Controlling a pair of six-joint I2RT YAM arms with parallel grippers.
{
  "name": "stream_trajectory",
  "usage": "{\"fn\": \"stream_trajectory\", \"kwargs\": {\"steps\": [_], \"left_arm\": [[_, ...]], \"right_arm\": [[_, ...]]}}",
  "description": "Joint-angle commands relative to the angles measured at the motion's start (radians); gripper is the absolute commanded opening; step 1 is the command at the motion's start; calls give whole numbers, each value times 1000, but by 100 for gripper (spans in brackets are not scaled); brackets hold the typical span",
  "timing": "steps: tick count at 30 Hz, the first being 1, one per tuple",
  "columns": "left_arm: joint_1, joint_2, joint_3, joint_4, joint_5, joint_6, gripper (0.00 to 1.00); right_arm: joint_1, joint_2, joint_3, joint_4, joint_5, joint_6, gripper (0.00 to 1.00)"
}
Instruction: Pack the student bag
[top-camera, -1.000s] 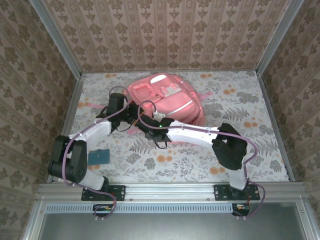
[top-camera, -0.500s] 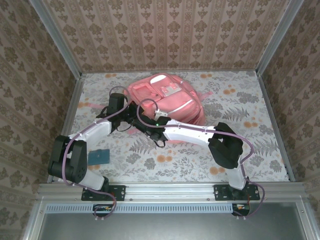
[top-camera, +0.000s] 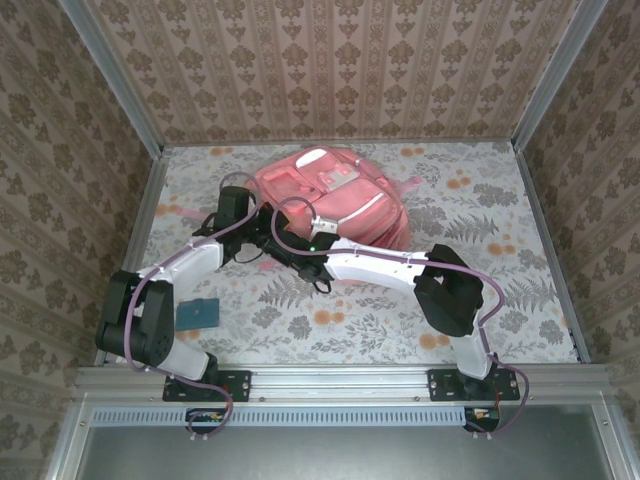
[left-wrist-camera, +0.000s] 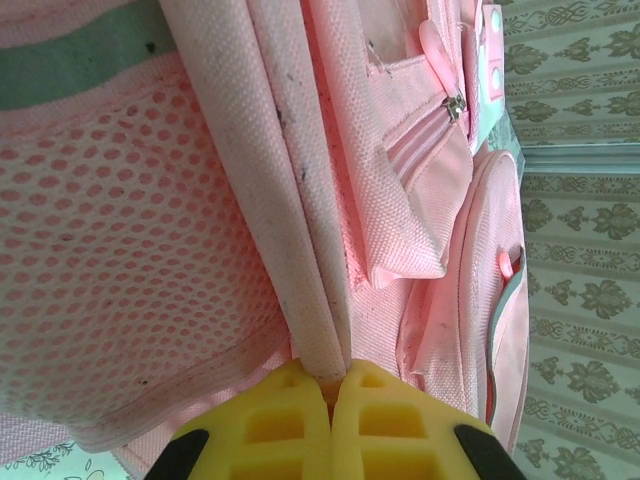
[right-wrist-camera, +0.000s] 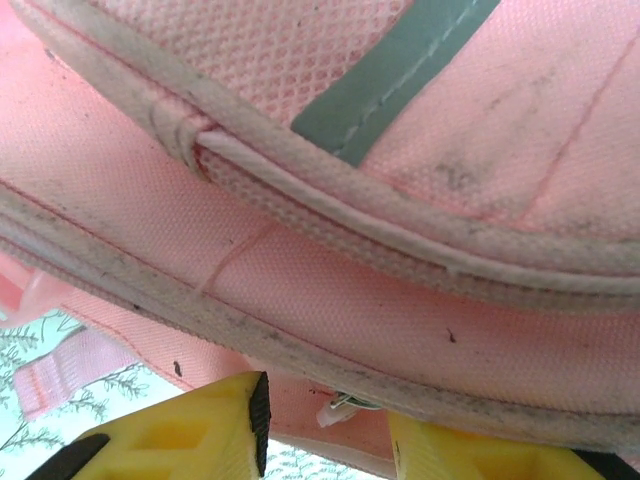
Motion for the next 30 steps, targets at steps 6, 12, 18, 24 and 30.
{"fn": "stream_trajectory", "kwargs": {"steps": [6, 12, 18, 24, 30], "left_arm": [[9, -6, 43, 17, -5, 9, 0], [21, 13, 47, -4, -41, 39, 0], [53, 46, 48, -7, -50, 79, 0], [69, 77, 62, 9, -22, 85, 0], [91, 33, 82, -45, -28, 110, 14]], "right_arm": [[-20, 55, 46, -116, 218, -12, 20], [-18, -45, -57, -68, 185, -73, 8], [-31, -201, -250, -16, 138, -157, 7], [-88, -308, -395, 91, -12, -228, 7], [-88, -260, -314, 199, -241, -396, 1]]}}
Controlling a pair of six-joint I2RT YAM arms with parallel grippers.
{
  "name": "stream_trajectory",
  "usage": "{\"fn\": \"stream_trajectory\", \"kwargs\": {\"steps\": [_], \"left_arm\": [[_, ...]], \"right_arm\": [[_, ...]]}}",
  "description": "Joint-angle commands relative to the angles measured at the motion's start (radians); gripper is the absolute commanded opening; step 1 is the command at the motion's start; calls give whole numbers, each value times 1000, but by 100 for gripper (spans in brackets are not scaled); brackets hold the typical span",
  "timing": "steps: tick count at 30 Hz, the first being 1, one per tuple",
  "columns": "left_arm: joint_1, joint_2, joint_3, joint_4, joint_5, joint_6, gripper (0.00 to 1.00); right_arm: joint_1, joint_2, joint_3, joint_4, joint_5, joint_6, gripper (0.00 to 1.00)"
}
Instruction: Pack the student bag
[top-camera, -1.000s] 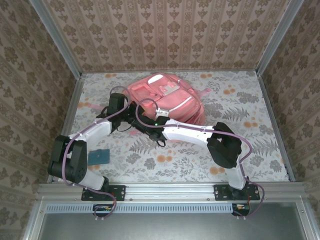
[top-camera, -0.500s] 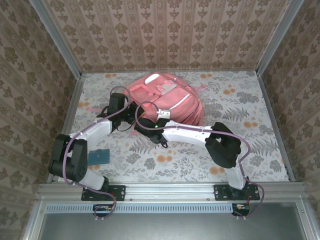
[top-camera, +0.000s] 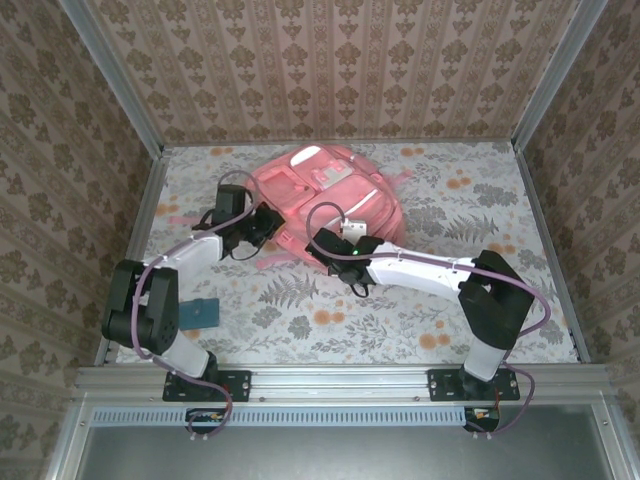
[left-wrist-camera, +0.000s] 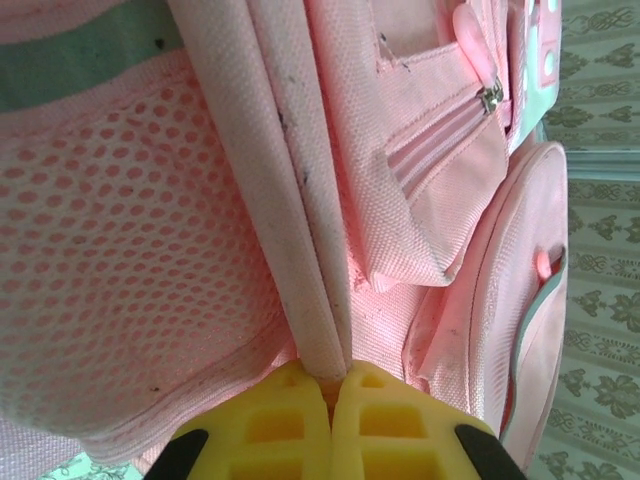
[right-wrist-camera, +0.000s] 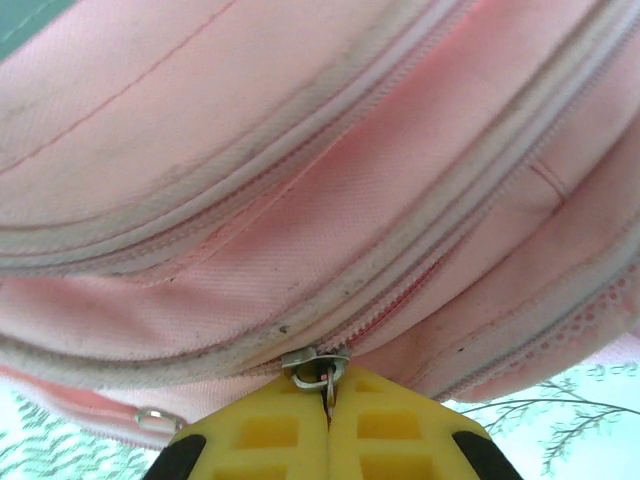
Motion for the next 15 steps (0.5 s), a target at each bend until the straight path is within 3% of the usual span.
{"fn": "stream_trajectory", "kwargs": {"steps": [1, 3, 7, 15], "left_arm": [[40, -57, 46, -37, -52, 55, 23], [51, -105, 30, -78, -68, 69, 36], [67, -214, -24, -156, -106, 80, 51], [82, -374, -177, -163, -41, -16, 53]], "right_arm": [[-1, 20, 58, 77, -174, -132, 0], [-1, 38, 80, 134, -268, -176, 0], [1, 80, 118, 227, -417, -212, 0], [0, 165, 198, 332, -558, -217, 0]]}}
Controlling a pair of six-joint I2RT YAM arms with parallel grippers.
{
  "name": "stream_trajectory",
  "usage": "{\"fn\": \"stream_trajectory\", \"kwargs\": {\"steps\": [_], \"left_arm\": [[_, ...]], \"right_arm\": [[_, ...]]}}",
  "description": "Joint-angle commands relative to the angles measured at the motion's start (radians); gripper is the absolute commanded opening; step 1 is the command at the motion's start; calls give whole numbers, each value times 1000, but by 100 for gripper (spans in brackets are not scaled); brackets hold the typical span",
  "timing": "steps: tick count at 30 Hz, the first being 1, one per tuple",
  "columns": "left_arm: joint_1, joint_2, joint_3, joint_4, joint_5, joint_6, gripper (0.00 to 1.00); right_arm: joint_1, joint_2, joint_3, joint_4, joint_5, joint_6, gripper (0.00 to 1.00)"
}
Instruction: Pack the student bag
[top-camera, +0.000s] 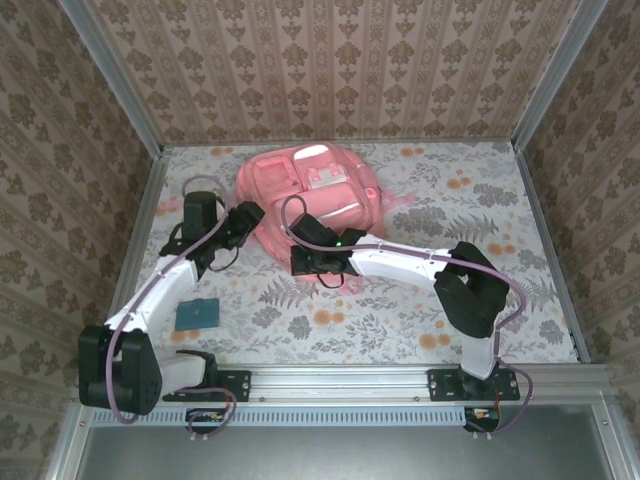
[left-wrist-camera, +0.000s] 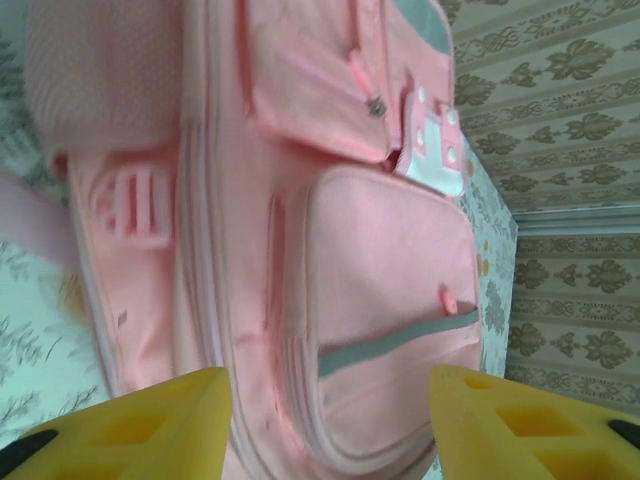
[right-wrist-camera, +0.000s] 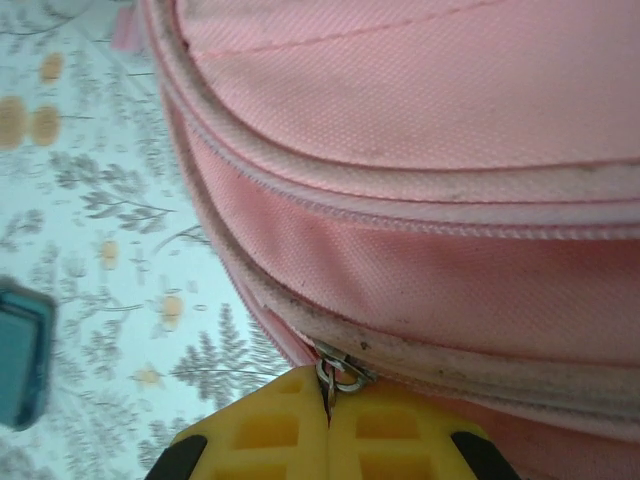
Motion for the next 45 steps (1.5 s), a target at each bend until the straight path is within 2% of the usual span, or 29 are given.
{"fn": "stream_trajectory", "kwargs": {"steps": [1, 9, 21, 27, 31, 35, 37, 41, 45], "left_arm": [[5, -27, -80, -16, 43, -72, 52], [3, 3, -184, 131, 102, -142, 38], [-6, 95, -176, 205, 136, -146, 34], [-13, 142, -144, 242, 160, -142, 30], [-23, 178, -124, 256, 170, -138, 22], [-21, 183, -114, 233, 141, -116, 5], [-16, 177, -103, 198, 119, -89, 0], [6, 159, -92, 136, 92, -36, 0], [32, 148, -85, 102, 95, -4, 0]], "right_arm": [[3, 22, 51, 90, -117, -29, 0], [2, 30, 43, 116, -156, -19, 0], [2, 32, 40, 121, -175, -13, 0], [9, 33, 54, 72, -140, -35, 0], [10, 20, 43, 47, -118, -40, 0], [10, -13, 29, -29, -37, -39, 0], [5, -37, 13, -91, 39, -43, 0], [-23, -105, -52, -213, 212, -79, 0], [-84, -168, -118, -293, 332, -112, 0]]}}
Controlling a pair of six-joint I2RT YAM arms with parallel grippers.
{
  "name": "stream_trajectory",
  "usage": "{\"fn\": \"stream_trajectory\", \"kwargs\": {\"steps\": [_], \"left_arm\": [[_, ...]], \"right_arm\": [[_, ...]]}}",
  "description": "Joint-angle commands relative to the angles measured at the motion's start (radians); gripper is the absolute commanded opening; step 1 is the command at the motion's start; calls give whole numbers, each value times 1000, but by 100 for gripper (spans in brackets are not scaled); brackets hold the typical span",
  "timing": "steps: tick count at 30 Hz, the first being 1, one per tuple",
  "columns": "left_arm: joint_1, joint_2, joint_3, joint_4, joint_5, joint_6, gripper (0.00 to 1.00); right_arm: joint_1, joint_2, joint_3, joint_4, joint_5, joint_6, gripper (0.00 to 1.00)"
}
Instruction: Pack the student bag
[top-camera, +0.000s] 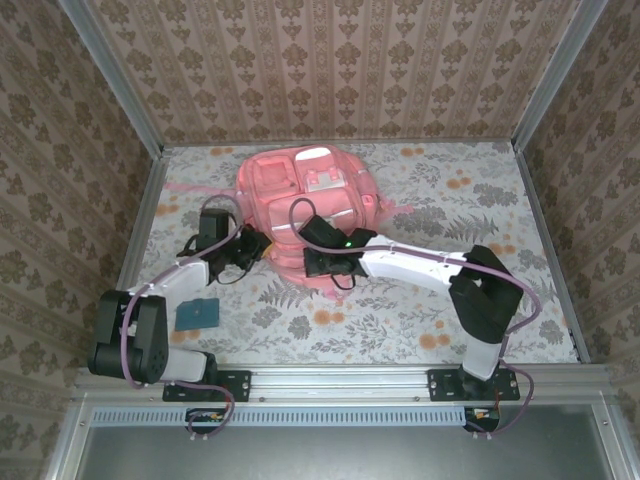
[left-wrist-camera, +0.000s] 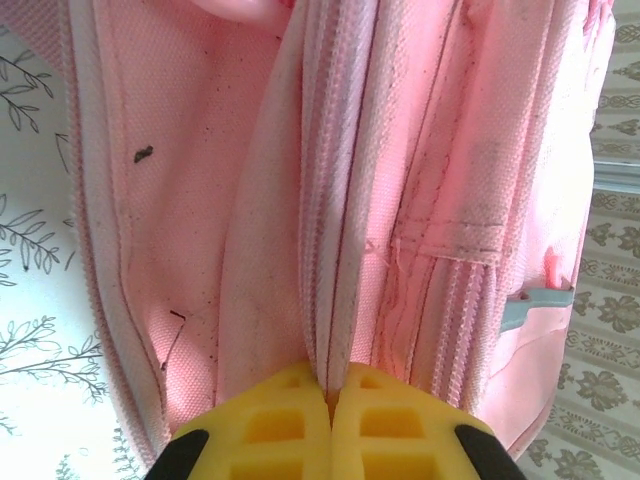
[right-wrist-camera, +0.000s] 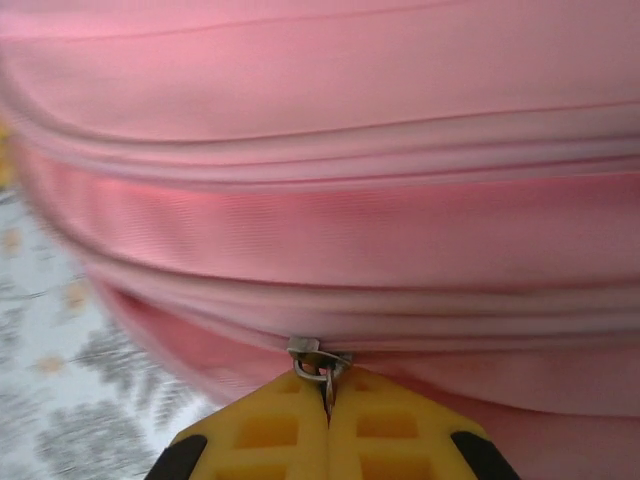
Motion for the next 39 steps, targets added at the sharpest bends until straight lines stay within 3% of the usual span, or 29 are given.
{"fn": "stream_trajectory", "kwargs": {"steps": [1, 6, 10, 16, 18, 22, 25, 31, 39], "left_arm": [[36, -25, 37, -51, -40, 72, 0], [37, -1, 84, -82, -24, 118, 0], [36, 40, 148, -114, -8, 173, 0], [24, 108, 224, -151, 9, 232, 0], [24, 123, 245, -168, 5, 245, 8], [28, 100, 267, -223, -57, 260, 33], [31, 41, 255, -293, -147, 263, 43], [-13, -65, 169, -329, -186, 213, 48], [-80, -91, 57, -128, -40, 53, 45]], "right_arm": [[-69, -81, -53, -177, 195, -45, 0], [-98, -139, -68, -170, 178, -67, 0], [-71, -164, -76, -101, 10, -92, 0], [43, -162, -50, 13, -143, -96, 0], [53, -148, -55, 64, -183, -66, 0], [53, -101, -35, 87, -159, -16, 0], [51, -61, -5, 104, -154, -6, 0], [40, 3, 68, 115, -166, -5, 0], [30, 18, 87, 122, -192, -6, 0]]}}
